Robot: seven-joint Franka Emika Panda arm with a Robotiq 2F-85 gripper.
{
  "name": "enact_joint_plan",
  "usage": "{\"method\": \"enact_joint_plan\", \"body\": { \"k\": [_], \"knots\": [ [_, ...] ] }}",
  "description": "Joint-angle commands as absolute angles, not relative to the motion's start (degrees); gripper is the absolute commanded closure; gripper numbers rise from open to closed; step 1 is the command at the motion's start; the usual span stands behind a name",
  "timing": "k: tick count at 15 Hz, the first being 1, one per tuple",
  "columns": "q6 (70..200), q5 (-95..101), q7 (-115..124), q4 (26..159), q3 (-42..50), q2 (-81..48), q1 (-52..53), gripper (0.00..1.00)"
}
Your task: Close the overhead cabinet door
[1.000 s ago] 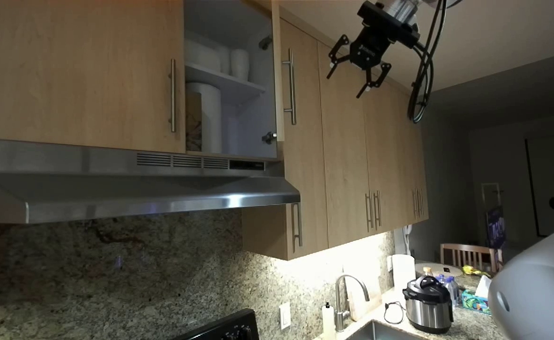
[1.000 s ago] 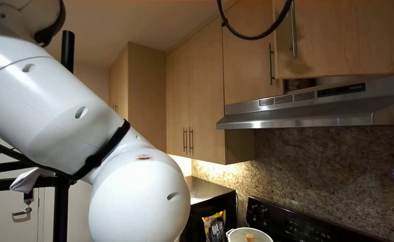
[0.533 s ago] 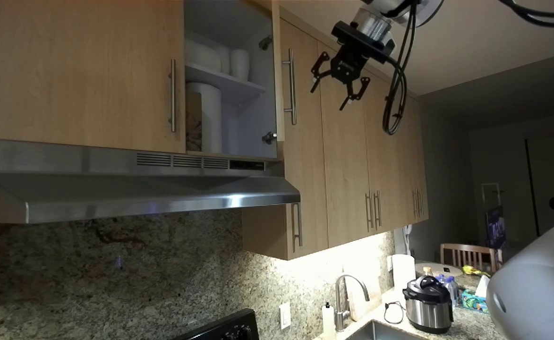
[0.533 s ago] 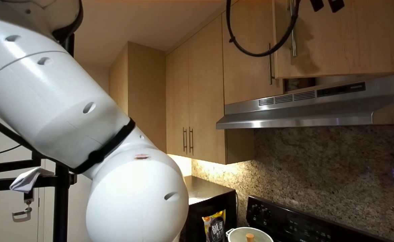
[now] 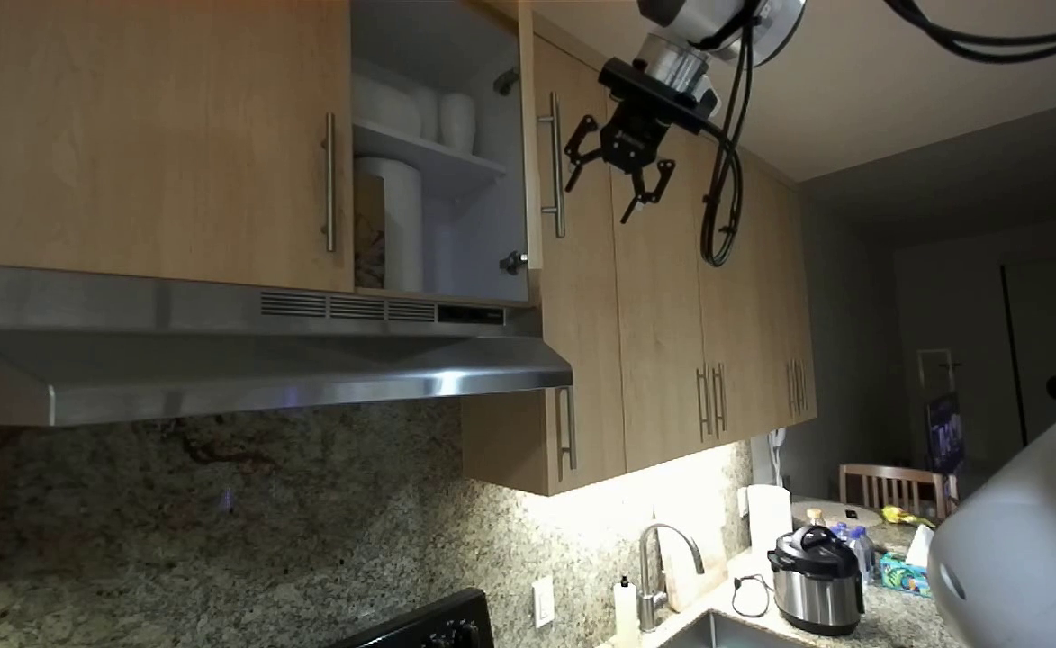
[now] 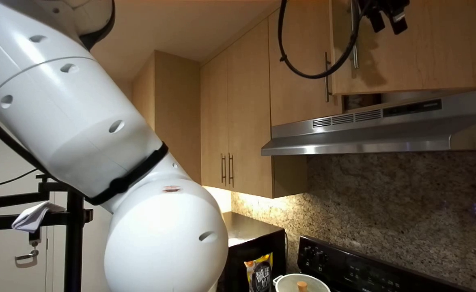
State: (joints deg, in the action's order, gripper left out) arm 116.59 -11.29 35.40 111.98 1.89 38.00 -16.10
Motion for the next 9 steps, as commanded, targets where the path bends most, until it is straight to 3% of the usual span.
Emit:
{"method": "enact_joint_plan", "body": {
  "k": [1, 9],
  "knots": [
    [116.9, -11.7, 38.0, 109.2, 0.6, 34.8, -15.1, 0.00],
    [114.0, -15.4, 40.9, 105.0, 0.6, 28.5, -10.4, 0.00]
  ]
}}
